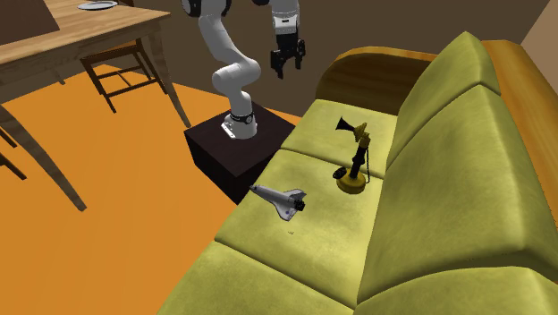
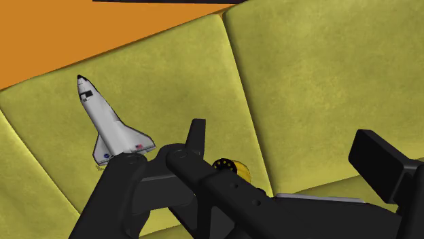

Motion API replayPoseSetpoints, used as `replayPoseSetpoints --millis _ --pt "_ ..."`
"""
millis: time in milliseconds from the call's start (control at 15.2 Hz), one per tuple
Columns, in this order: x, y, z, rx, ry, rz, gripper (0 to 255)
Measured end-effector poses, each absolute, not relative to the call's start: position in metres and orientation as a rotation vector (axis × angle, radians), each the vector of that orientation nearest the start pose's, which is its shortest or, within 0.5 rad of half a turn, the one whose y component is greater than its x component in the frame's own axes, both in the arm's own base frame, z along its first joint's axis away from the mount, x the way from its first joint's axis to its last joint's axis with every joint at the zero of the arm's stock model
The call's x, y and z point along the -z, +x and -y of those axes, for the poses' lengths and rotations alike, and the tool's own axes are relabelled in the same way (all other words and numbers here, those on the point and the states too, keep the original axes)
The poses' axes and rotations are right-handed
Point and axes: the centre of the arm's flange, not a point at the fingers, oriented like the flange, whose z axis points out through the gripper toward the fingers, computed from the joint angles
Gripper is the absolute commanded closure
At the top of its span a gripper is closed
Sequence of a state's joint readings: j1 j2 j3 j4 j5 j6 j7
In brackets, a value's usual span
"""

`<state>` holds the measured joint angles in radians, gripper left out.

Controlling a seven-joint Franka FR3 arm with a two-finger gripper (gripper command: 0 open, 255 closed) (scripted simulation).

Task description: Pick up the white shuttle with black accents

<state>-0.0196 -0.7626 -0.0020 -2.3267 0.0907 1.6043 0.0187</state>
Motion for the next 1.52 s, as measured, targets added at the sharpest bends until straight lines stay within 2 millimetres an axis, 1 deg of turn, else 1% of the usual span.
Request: replayPoseSetpoints --millis 66,198,330,462,594,792,990,1056,1122,1254,1452,1518 --pt "-0.601 0.317 -0.002 0.061 -3.048 -0.063 0" --pt "-0.589 0.321 0.007 0.064 -3.05 -0.043 0" --pt "-0.572 0.33 0.02 0.068 -3.052 -0.013 0" --pt "-0.553 0.337 0.039 0.072 -3.055 0.02 0" --pt "-0.538 0.346 0.056 0.078 -3.057 0.055 0" --pt "-0.508 0.362 0.074 0.086 -3.059 0.108 0" --pt "-0.482 0.375 0.1 0.094 -3.06 0.159 0" --pt "-0.471 0.379 0.105 0.096 -3.06 0.177 0" --pt "-0.463 0.387 0.116 0.1 -3.061 0.193 0" --pt "-0.444 0.394 0.128 0.105 -3.06 0.229 0" --pt "-0.418 0.416 0.153 0.113 -3.06 0.28 0" --pt "-0.409 0.42 0.158 0.116 -3.059 0.299 0"
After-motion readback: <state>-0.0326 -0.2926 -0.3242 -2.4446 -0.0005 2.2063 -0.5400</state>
